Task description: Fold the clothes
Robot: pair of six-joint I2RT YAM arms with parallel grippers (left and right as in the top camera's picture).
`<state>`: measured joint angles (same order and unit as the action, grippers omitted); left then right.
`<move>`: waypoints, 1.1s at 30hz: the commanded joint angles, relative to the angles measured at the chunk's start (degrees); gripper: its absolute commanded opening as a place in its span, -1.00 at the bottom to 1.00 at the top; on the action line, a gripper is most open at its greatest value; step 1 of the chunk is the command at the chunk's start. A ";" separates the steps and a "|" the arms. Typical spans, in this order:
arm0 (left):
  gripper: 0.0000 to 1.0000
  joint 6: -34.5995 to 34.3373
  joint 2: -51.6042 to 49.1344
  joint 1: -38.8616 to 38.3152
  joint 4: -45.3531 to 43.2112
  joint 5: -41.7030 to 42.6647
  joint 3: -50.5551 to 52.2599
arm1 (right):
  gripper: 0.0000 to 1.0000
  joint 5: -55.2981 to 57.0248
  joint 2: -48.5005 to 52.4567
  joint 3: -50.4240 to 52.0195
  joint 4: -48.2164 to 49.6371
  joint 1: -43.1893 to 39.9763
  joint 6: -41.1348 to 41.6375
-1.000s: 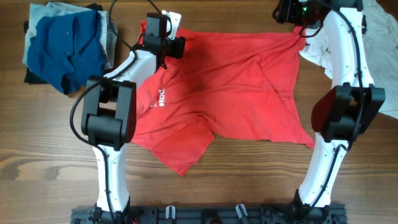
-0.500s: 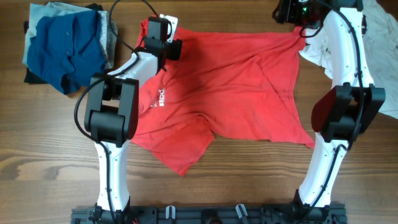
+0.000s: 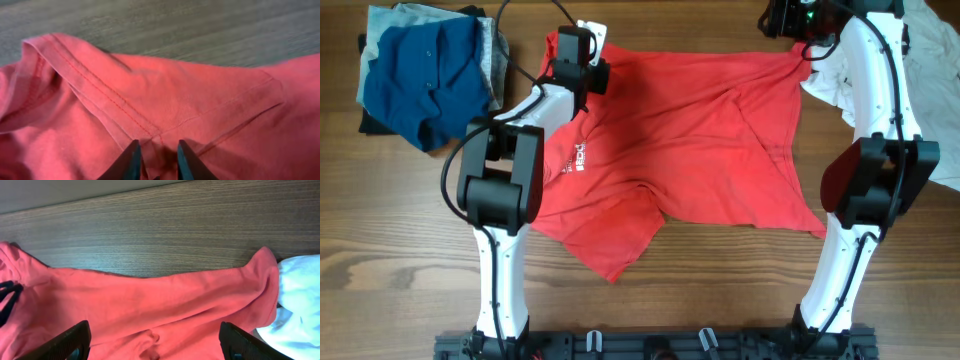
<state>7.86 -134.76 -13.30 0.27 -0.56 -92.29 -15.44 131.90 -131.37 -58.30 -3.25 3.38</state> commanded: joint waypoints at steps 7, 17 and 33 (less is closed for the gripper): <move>-0.21 -0.83 -3.74 -0.09 -1.88 0.70 -1.27 | 0.66 -0.94 -0.22 -0.20 -0.02 0.02 -0.59; -0.79 -3.26 -3.74 -0.11 -3.56 0.70 -1.27 | 0.66 -0.94 -0.22 -0.20 -0.07 0.02 -0.57; -0.92 -7.04 2.01 -1.77 -7.87 -0.17 -2.99 | 0.66 -0.92 -0.22 -0.20 -0.74 0.02 -0.59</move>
<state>2.17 -136.79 -13.67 -5.69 -0.19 -93.84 -15.44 131.90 -131.37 -58.81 -3.25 3.38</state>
